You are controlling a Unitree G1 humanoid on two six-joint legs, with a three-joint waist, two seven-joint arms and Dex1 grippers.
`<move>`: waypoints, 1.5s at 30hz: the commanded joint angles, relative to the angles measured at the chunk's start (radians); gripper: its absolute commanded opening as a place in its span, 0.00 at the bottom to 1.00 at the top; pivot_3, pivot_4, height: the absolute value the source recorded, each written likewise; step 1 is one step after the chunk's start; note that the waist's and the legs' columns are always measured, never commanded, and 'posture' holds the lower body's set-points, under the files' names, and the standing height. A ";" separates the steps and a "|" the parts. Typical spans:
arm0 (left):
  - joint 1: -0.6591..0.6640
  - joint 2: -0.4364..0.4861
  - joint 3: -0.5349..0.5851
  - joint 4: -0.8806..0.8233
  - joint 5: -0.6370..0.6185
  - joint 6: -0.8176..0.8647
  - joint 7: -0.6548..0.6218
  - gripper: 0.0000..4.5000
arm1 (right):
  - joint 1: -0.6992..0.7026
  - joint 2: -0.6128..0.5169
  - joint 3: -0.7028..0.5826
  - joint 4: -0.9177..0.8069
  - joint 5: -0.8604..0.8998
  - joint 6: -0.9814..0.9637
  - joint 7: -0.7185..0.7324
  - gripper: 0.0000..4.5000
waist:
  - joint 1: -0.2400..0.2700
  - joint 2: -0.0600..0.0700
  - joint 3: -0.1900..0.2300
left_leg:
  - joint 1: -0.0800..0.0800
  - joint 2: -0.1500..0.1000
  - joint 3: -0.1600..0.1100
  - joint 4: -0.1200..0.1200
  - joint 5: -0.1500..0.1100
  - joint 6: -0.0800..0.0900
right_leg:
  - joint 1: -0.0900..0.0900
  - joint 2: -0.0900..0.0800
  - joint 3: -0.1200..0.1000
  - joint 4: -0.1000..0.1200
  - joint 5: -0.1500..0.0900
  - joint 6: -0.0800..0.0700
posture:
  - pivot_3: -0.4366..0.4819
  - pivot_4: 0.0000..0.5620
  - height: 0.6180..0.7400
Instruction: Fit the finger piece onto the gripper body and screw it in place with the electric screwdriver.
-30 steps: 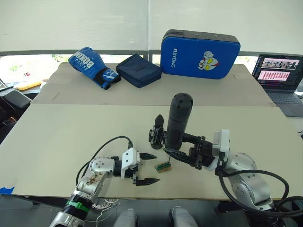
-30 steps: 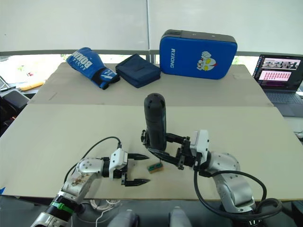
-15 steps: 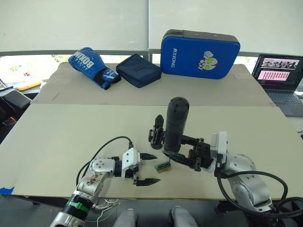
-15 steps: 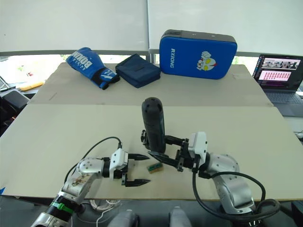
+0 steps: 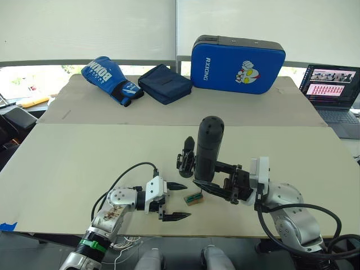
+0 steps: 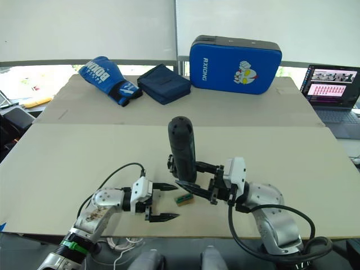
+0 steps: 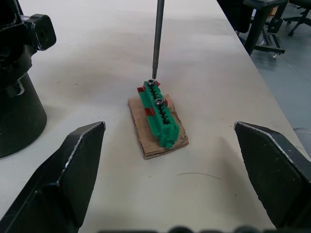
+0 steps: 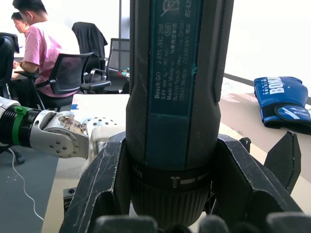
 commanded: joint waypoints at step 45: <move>0.022 -0.009 -0.024 0.022 0.006 -0.019 0.002 1.00 | -0.012 0.001 0.009 0.001 -0.017 -0.017 0.017 0.43 | 0.000 0.000 -0.001 | 0.001 0.000 0.000 0.000 0.000 0.000 | 0.001 0.000 0.000 0.000 0.000 0.000 | 0.48 0.27 1.00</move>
